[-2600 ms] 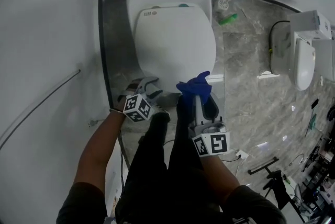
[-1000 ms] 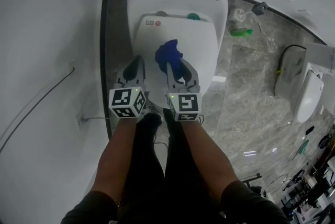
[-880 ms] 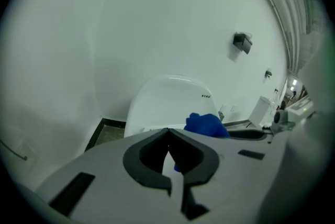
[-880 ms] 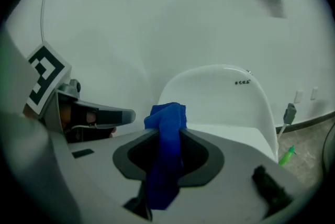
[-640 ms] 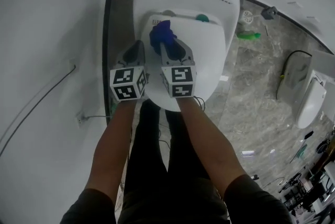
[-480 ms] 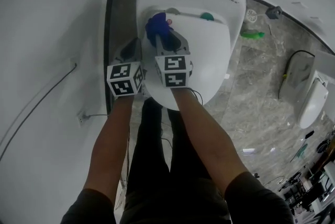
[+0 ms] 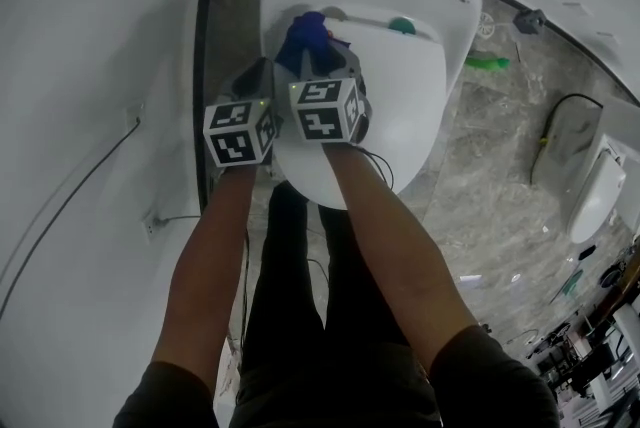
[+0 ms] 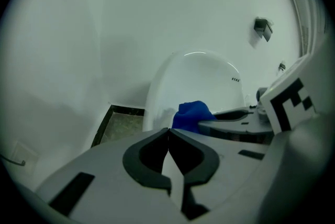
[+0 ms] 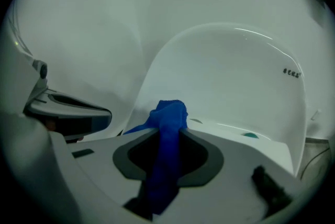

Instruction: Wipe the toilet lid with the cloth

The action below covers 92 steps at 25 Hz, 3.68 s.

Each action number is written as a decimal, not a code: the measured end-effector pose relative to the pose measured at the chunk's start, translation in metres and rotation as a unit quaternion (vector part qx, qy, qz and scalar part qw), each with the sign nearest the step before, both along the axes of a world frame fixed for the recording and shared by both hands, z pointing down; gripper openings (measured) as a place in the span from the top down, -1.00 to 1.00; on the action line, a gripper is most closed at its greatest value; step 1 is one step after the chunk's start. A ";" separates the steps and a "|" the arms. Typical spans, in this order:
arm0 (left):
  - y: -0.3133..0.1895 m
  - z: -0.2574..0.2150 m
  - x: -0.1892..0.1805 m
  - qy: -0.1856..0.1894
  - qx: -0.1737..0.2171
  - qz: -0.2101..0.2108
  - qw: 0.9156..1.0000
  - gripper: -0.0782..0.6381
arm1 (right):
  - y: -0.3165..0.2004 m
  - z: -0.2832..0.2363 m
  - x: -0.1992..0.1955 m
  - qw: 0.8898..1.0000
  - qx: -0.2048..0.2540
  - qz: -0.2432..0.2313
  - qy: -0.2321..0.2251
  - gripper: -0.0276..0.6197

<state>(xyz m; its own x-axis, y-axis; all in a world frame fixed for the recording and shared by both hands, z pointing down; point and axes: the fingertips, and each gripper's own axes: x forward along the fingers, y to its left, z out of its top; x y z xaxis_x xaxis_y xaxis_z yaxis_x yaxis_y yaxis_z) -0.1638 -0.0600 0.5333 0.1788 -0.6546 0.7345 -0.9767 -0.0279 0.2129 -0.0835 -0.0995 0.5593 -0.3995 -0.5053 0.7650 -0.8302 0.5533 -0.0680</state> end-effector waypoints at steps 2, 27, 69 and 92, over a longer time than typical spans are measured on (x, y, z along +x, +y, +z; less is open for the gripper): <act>-0.002 0.001 0.008 -0.007 0.004 0.014 1.000 0.75 | -0.004 -0.001 0.013 1.000 -0.001 0.017 0.000 0.62; -0.015 -0.002 0.181 0.043 0.003 0.151 0.988 0.75 | -0.006 0.008 0.260 0.983 0.019 0.178 0.044 0.62; 0.079 0.016 0.070 0.073 -0.014 0.132 0.988 0.75 | 0.097 -0.005 0.127 0.986 0.047 0.158 -0.007 0.62; 0.098 -0.003 0.170 0.054 0.002 0.232 0.971 0.75 | 0.130 -0.015 0.258 0.968 0.096 0.226 0.046 0.62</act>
<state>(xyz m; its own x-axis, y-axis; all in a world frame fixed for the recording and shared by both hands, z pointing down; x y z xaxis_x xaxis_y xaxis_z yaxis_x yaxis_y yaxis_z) 0.0057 0.0377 0.5304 0.5303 -0.4892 0.6924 -0.8313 -0.4603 0.3115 0.1749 0.0308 0.5447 -0.0389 -0.7485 0.6619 -0.9881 0.1274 0.0861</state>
